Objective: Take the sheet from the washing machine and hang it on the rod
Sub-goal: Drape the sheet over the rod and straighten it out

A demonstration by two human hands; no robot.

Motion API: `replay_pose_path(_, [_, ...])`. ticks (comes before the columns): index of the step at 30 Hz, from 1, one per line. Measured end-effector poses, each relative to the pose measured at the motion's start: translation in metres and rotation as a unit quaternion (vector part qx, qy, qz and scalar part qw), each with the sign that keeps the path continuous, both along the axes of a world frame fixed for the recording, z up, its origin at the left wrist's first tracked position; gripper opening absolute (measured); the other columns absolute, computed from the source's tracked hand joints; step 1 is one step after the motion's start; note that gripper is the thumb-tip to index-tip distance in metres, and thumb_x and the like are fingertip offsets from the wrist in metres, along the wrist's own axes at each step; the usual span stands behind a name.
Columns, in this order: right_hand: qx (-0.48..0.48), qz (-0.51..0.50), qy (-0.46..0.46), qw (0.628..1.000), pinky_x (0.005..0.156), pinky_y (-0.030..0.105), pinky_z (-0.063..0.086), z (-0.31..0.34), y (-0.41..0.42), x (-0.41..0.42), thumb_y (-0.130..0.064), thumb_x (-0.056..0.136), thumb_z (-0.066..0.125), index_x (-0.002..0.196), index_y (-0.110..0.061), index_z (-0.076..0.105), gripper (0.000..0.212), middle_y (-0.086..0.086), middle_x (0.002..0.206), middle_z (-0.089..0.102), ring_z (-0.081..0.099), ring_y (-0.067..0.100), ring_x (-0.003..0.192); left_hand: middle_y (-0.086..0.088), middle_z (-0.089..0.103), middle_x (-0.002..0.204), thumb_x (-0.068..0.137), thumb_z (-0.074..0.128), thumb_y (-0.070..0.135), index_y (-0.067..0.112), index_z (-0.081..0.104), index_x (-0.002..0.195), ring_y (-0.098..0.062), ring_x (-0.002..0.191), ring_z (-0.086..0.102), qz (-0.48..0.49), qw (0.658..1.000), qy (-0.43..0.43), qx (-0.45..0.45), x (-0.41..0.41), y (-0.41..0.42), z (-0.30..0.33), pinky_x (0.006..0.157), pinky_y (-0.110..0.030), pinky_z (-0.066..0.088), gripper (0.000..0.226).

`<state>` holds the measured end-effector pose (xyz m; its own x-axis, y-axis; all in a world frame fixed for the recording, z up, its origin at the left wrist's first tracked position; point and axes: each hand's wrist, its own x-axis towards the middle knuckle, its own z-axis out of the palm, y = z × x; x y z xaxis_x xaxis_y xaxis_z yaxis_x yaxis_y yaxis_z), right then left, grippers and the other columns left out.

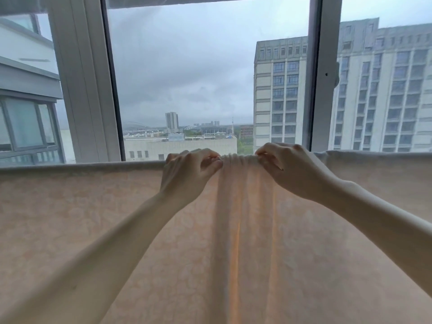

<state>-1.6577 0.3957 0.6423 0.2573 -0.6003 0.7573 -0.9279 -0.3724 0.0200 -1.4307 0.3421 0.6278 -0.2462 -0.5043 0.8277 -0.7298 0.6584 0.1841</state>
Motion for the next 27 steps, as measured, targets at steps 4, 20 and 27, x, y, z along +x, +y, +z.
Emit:
replay_pose_path(4, [-0.028, 0.013, 0.028, 0.999, 0.068, 0.038, 0.053, -0.004, 0.001, -0.021, -0.038, 0.101, 0.039, 0.105, -0.019, 0.06, 0.029, -0.001, 0.096, 0.067, 0.063, 0.02, 0.078, 0.018, 0.071, 0.086, 0.085, 0.044, 0.066, 0.036, 0.068, 0.097, -0.012, 0.094, 0.062, 0.02, 0.999, 0.026, 0.021, -0.015, 0.004, -0.003, 0.091, -0.034, 0.036, 0.04])
replay_pose_path(20, [-0.045, -0.033, -0.132, 0.99, 0.054, 0.034, 0.038, 0.014, 0.015, -0.147, -0.022, 0.101, 0.034, 0.08, -0.012, 0.044, 0.025, -0.002, 0.06, 0.045, 0.05, 0.027, 0.054, -0.013, 0.068, 0.074, 0.088, 0.031, 0.052, 0.007, 0.068, 0.083, -0.03, 0.081, 0.061, 0.16, 0.981, 0.091, 0.063, -0.03, 0.016, -0.001, 0.075, -0.033, 0.035, 0.058])
replay_pose_path(27, [0.011, 0.012, -0.091, 0.996, 0.054, 0.034, 0.049, 0.029, 0.027, -0.15, -0.019, 0.098, 0.042, 0.082, -0.008, 0.06, 0.026, 0.005, 0.069, 0.06, 0.059, 0.024, 0.059, -0.005, 0.062, 0.066, 0.096, 0.046, 0.047, 0.017, 0.064, 0.076, -0.02, 0.072, 0.057, 0.13, 0.982, 0.086, 0.111, -0.049, 0.029, 0.005, 0.079, -0.034, 0.035, 0.04])
